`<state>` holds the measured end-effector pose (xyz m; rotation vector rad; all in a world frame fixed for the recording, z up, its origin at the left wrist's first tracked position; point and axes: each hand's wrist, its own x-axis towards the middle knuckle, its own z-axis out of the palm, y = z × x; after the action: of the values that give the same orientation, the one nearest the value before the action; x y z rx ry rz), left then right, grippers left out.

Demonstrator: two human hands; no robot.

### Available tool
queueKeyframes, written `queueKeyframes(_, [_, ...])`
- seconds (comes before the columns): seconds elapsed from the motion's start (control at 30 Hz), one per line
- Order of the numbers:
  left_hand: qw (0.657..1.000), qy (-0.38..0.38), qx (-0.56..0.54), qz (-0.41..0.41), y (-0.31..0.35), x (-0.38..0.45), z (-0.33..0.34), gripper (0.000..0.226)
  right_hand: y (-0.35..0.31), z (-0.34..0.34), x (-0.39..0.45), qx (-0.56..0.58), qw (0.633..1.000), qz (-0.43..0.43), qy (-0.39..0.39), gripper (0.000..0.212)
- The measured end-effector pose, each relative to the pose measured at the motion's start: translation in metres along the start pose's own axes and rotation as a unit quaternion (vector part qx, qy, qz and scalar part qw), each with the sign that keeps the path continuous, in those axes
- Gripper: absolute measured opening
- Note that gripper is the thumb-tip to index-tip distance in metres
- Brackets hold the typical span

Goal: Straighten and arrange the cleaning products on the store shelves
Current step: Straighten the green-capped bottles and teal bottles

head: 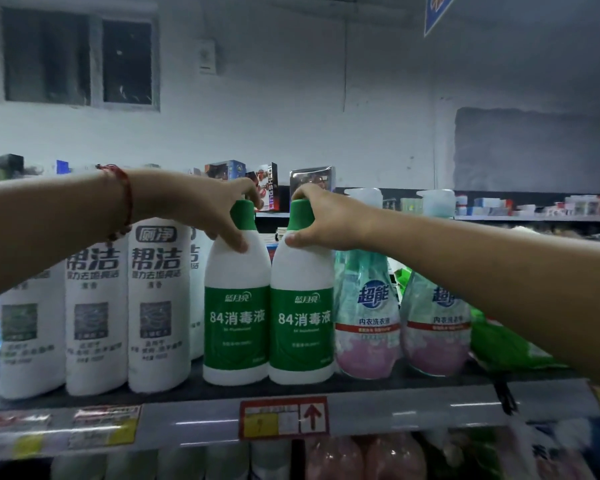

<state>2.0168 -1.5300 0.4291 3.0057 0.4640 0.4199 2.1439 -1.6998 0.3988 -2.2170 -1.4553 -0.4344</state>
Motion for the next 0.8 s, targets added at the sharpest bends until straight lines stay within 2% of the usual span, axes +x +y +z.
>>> queueKeyframes(0.1, [0.998, 0.036, 0.053, 0.017, -0.003, -0.001, 0.017, 0.092, 0.001, 0.001, 0.002, -0.023, 1.0, -0.004, -0.005, 0.074])
queueKeyframes(0.17, [0.996, 0.065, 0.057, 0.035, -0.008, -0.001, 0.023, 0.091, 0.001, 0.003, 0.002, -0.026, 1.0, -0.004, -0.016, 0.084])
queueKeyframes(0.23, [0.996, 0.061, 0.047, 0.039, -0.012, -0.002, 0.02, 0.085, 0.003, 0.004, 0.004, -0.02, 1.0, -0.007, -0.018, 0.092])
queueKeyframes(0.5, [0.997, 0.022, 0.07, 0.037, -0.006, -0.005, 0.012, 0.077, 0.012, 0.014, 0.007, 0.031, 0.999, -0.01, 0.004, 0.085])
queueKeyframes(0.67, [0.995, 0.045, 0.074, 0.04, -0.01, -0.009, 0.019, 0.083, 0.013, 0.017, 0.004, 0.047, 0.998, -0.016, 0.031, 0.079])
queueKeyframes(0.8, [0.991, 0.054, 0.112, 0.041, -0.011, -0.015, 0.029, 0.079, 0.013, 0.021, 0.003, 0.06, 0.997, -0.014, 0.051, 0.076])
